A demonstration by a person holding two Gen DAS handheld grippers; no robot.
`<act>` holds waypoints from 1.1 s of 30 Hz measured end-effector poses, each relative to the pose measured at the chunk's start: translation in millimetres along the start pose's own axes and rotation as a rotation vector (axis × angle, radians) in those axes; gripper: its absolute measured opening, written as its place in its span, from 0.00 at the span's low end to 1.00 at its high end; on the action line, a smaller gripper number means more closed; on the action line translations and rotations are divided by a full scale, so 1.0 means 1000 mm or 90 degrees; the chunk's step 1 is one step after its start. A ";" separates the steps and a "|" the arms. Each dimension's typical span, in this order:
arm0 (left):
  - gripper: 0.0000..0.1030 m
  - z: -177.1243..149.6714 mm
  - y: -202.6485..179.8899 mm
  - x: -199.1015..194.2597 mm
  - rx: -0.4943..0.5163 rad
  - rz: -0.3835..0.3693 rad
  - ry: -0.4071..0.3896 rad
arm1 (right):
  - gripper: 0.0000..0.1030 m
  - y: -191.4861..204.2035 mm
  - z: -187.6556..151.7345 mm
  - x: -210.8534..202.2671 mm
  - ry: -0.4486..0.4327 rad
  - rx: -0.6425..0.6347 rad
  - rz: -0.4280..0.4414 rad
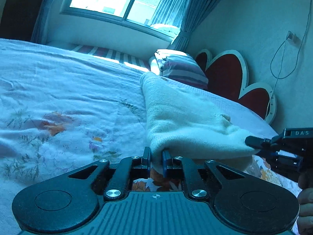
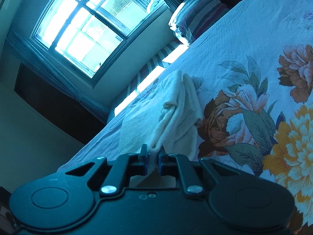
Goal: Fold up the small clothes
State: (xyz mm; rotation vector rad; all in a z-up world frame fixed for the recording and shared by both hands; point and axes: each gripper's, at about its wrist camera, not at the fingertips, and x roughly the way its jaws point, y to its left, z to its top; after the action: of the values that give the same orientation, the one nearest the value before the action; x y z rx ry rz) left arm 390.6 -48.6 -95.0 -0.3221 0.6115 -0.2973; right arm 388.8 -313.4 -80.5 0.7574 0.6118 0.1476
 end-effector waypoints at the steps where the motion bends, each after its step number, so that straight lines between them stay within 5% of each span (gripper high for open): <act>1: 0.11 -0.005 0.007 0.006 -0.024 -0.001 0.019 | 0.10 -0.004 -0.003 0.002 0.010 0.004 -0.006; 4: 0.11 -0.009 0.019 0.010 -0.067 -0.027 0.036 | 0.16 -0.029 -0.018 0.015 0.047 0.026 -0.072; 8: 0.11 -0.009 0.020 0.011 -0.051 -0.035 0.044 | 0.22 -0.037 -0.020 0.003 0.009 0.047 -0.051; 10: 0.11 -0.009 0.019 0.012 -0.049 -0.035 0.047 | 0.09 -0.032 -0.017 0.001 -0.001 0.027 -0.037; 18: 0.10 -0.013 0.031 0.004 -0.077 -0.054 0.053 | 0.07 -0.029 -0.015 0.004 0.058 -0.028 -0.076; 23: 0.11 0.006 0.042 -0.015 -0.054 -0.046 0.019 | 0.22 -0.035 -0.006 -0.014 0.031 -0.025 -0.068; 29: 0.11 0.062 0.031 0.042 -0.030 -0.041 0.014 | 0.24 -0.005 0.027 0.005 0.000 -0.139 -0.055; 33: 0.11 0.081 0.021 0.085 -0.018 -0.053 0.041 | 0.38 0.015 0.044 0.041 0.000 -0.224 -0.074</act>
State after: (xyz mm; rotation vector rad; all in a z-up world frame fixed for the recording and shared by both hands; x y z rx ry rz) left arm 509.7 -43.6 -84.1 -0.3670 0.6673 -0.3804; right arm 448.9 -315.4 -64.8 0.3806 0.6076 0.1440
